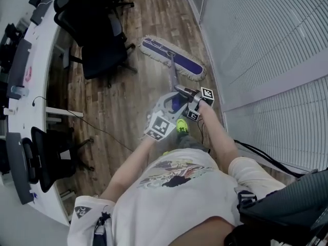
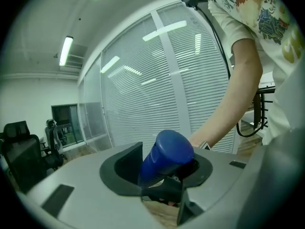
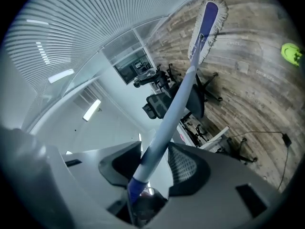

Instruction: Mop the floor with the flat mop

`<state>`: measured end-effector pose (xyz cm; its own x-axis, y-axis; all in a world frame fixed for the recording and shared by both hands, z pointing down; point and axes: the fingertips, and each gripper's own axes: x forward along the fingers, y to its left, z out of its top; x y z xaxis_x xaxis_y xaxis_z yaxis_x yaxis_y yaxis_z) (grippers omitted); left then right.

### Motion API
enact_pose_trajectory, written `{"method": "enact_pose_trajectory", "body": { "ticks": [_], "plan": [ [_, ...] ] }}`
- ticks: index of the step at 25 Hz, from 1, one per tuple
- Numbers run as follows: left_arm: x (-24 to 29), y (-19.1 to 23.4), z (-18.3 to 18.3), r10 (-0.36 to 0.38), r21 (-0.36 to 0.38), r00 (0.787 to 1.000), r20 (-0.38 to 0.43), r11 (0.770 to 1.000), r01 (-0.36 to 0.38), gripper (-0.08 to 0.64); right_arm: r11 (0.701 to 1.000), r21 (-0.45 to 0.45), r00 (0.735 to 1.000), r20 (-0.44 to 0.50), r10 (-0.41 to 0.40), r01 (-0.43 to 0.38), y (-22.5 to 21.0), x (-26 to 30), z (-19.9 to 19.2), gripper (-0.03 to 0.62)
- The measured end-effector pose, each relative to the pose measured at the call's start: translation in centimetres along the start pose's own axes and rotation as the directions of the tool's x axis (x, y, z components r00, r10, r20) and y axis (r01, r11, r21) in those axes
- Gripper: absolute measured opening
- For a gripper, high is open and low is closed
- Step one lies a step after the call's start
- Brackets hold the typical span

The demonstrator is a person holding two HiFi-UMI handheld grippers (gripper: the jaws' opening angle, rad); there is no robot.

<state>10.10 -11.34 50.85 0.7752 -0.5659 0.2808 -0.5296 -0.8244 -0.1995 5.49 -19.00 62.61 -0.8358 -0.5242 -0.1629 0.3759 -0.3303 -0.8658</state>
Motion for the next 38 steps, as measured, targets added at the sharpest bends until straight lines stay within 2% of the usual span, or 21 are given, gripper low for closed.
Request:
{"method": "enact_pose_trajectory", "body": {
  "ticks": [7, 14, 21, 26, 31, 38],
  "plan": [
    [9.5, 6.2, 2.6, 0.015, 0.007, 1.0, 0.005, 1.0, -0.015, 0.169, 1.0, 0.002, 1.0, -0.014, -0.009, 0.009, 5.6, 1.7, 9.8, 0.173],
    [15.1, 9.6, 1.4, 0.022, 0.011, 0.999, -0.04, 1.0, -0.022, 0.169, 0.998, -0.002, 0.997, -0.041, -0.07, 0.07, 7.2, 3.2, 16.0, 0.172],
    [18.6, 16.2, 1.1, 0.025, -0.006, 1.0, -0.018, 1.0, -0.025, 0.169, 0.997, -0.007, 0.995, -0.053, -0.08, 0.08, 9.3, 7.8, 21.4, 0.17],
    [21.3, 23.5, -0.4, 0.023, -0.014, 1.0, 0.004, 1.0, -0.023, 0.169, 0.996, -0.024, 0.995, -0.059, -0.083, 0.082, 10.5, 13.5, 26.9, 0.17],
    [24.4, 32.4, -1.9, 0.009, -0.004, 1.0, -0.005, 1.0, -0.009, 0.172, 0.994, -0.027, 0.994, -0.025, -0.11, 0.109, 12.0, 20.6, 33.3, 0.17],
    [26.9, 47.0, -0.7, 0.046, -0.08, 0.995, 0.084, 0.996, -0.039, 0.17, 0.99, -0.057, 0.99, -0.053, -0.134, 0.131, 16.5, 31.8, 40.5, 0.172]
  ]
}}
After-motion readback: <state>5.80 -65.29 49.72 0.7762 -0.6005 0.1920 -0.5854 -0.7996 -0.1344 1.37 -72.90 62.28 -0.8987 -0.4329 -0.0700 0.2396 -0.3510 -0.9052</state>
